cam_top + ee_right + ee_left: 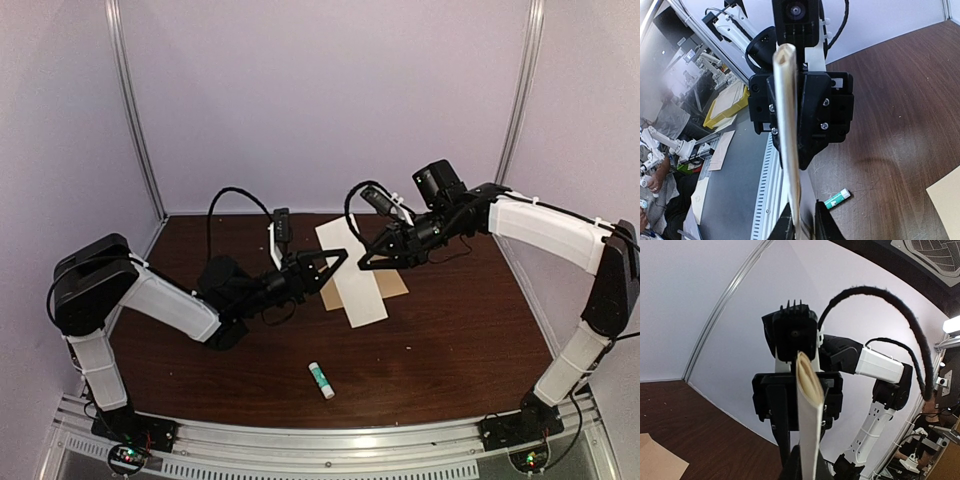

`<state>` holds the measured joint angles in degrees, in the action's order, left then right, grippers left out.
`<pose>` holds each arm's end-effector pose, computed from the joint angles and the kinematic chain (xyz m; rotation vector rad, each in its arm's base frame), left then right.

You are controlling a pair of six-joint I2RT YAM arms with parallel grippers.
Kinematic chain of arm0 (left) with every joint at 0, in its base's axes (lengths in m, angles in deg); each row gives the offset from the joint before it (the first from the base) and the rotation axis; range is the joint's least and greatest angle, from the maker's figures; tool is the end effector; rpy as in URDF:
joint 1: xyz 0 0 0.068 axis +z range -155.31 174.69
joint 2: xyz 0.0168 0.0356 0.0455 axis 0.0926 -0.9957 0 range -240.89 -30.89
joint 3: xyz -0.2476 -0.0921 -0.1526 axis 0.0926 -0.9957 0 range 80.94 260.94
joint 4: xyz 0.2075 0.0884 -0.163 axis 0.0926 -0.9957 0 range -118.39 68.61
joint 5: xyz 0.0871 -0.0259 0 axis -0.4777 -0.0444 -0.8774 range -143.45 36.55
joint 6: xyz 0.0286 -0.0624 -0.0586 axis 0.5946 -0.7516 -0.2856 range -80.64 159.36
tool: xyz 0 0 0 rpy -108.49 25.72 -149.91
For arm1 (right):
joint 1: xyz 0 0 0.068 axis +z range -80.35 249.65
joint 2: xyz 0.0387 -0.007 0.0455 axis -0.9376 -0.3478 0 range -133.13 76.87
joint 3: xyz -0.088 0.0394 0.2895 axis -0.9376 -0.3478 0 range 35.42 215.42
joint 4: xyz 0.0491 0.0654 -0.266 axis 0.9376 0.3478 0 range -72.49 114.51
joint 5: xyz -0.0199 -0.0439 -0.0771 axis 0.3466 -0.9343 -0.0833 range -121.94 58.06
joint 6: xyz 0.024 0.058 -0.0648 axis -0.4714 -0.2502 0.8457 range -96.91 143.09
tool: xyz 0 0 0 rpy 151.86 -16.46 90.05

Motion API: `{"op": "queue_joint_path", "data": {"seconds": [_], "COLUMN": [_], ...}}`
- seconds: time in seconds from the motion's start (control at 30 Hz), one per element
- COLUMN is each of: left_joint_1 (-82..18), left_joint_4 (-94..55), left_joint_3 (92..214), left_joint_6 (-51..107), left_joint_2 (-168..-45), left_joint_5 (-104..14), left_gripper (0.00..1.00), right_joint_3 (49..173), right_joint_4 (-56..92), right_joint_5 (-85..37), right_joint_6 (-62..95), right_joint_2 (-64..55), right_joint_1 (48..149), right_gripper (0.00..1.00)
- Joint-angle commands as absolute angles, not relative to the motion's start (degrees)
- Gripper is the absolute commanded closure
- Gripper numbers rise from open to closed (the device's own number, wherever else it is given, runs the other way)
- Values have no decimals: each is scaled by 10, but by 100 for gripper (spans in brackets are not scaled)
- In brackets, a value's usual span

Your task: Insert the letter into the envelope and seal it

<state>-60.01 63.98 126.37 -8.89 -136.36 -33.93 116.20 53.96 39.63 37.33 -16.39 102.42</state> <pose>0.2197 -0.3568 0.2663 0.4275 1.2829 -1.7521 0.2714 0.2656 0.3371 -1.3783 1.7254 1.6452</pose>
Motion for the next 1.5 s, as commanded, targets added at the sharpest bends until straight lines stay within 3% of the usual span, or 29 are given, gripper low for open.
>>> {"op": "queue_joint_path", "data": {"seconds": [0.0,0.07,0.2,0.3,0.57,0.67,0.73,0.83,1.1,1.3,1.47], "left_joint_1": [-598,-597,-597,-597,-597,-597,-597,-597,-597,-597,-597], "left_joint_4": [645,639,612,588,578,585,591,595,603,610,599], "left_joint_3": [1279,1278,1274,1267,1263,1265,1266,1270,1282,1292,1296], "left_joint_6": [-71,-69,-58,-50,-46,-47,-48,-52,-60,-69,-70], "left_joint_2": [-1365,-1365,-1357,-1351,-1349,-1351,-1352,-1356,-1367,-1376,-1379], "left_joint_5": [-337,-339,-342,-338,-324,-329,-333,-334,-332,-328,-327], "left_gripper": [92,90,65,60,90,96,98,98,98,98,94], "right_joint_3": [1151,1151,1152,1156,1149,1141,1138,1136,1126,1126,1130], "right_joint_4": [524,524,525,534,528,515,510,504,486,481,485], "right_joint_5": [401,403,396,391,382,374,373,376,385,389,385], "right_joint_6": [364,364,369,374,371,359,354,347,332,329,334], "right_joint_2": [-170,-170,-164,-162,-165,-165,-165,-167,-171,-178,-171], "right_joint_1": [1027,1028,1026,1026,1025,1025,1025,1026,1026,1028,1025], "right_gripper": [91,100,100,100,100,86,78,75,74,79,92]}}
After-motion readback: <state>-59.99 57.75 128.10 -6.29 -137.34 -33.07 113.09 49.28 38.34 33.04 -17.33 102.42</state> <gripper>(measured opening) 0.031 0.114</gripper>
